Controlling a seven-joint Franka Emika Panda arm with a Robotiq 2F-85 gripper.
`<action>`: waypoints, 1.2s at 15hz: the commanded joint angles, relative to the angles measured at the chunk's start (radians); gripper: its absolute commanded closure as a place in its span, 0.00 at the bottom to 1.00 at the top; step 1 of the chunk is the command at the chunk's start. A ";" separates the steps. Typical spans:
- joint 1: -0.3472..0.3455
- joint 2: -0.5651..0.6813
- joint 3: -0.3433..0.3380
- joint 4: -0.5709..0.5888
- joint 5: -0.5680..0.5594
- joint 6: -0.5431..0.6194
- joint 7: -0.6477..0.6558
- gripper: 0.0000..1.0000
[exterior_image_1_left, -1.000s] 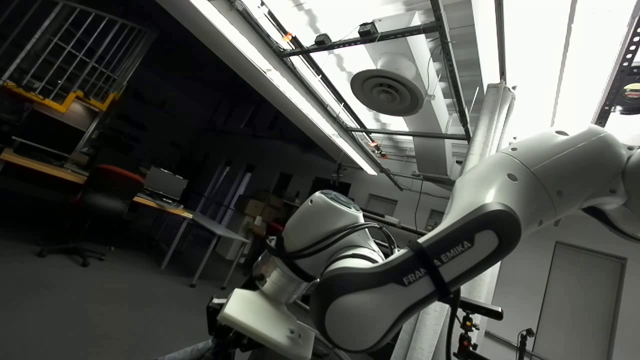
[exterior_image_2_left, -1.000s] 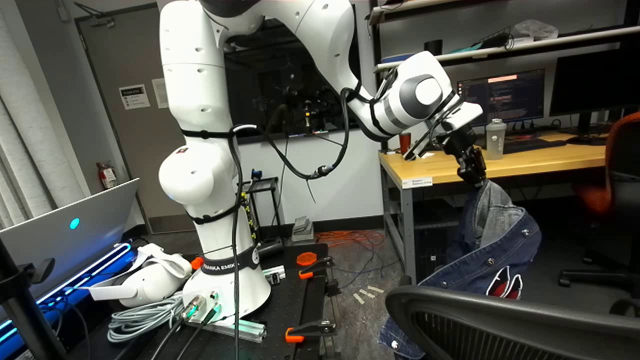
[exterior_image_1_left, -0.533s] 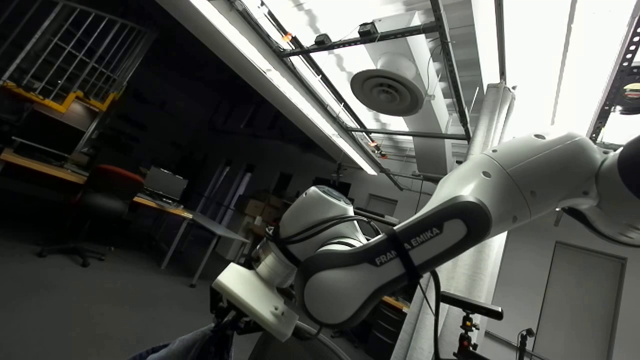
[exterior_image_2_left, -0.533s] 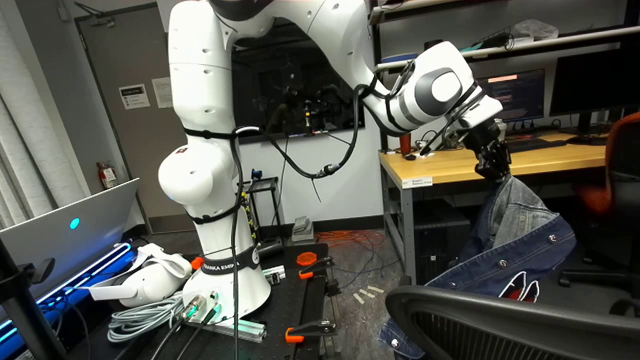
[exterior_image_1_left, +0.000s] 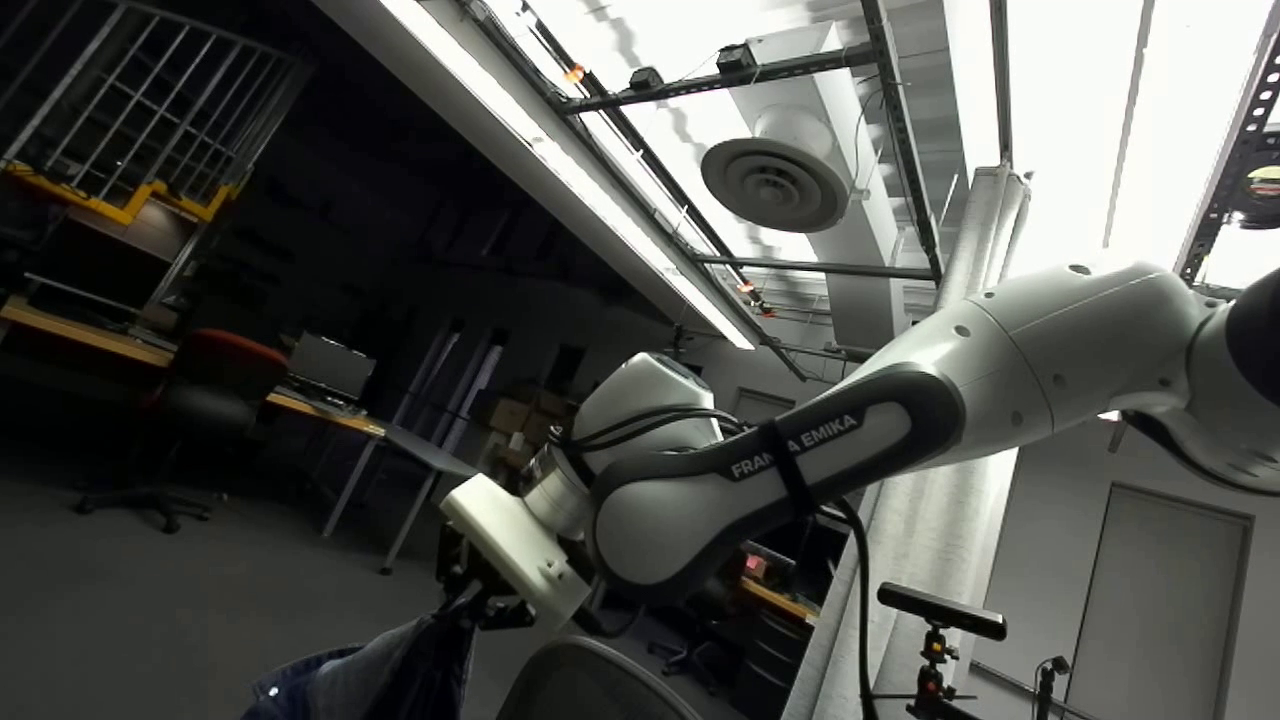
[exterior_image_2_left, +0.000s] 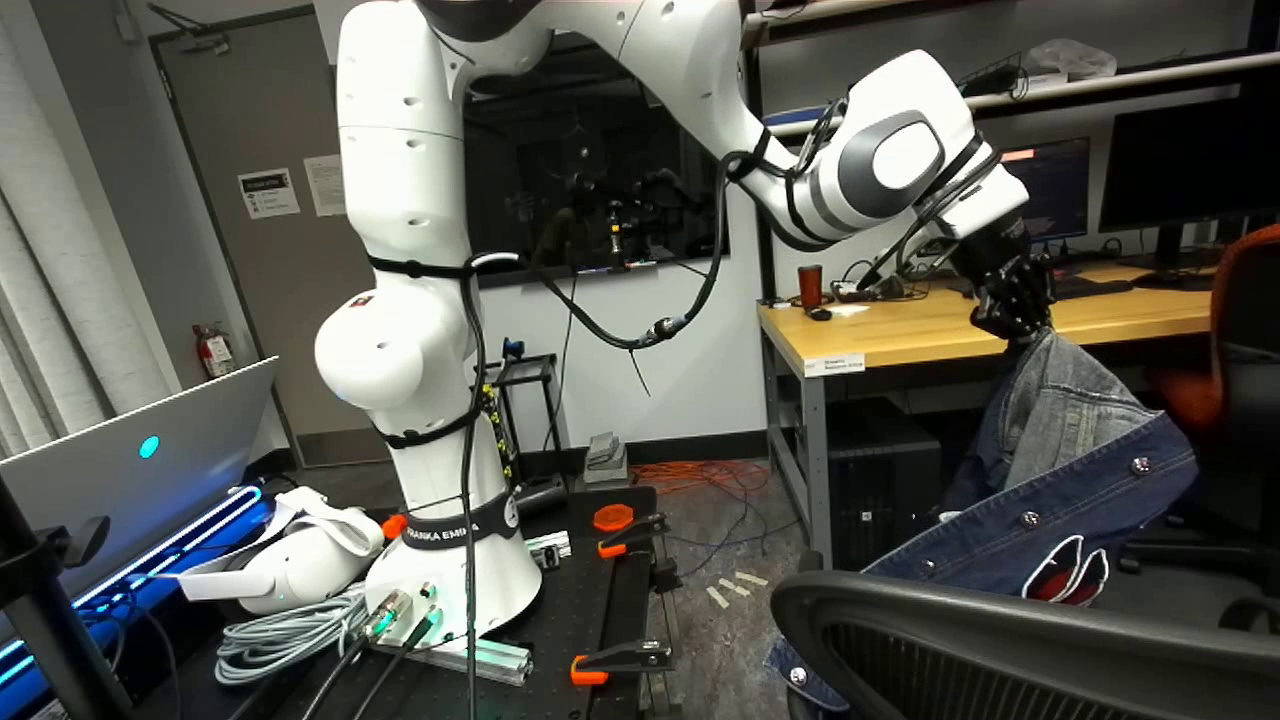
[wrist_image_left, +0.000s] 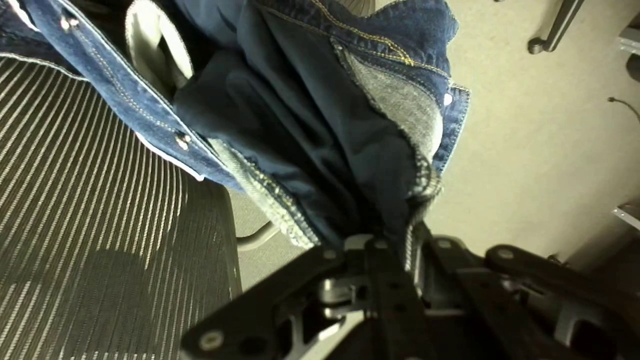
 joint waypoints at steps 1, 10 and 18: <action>-0.005 -0.006 -0.008 0.027 -0.002 0.017 0.012 0.97; 0.012 -0.004 -0.063 0.100 -0.066 0.048 0.149 0.97; 0.048 0.009 -0.089 0.108 -0.262 0.083 0.294 0.97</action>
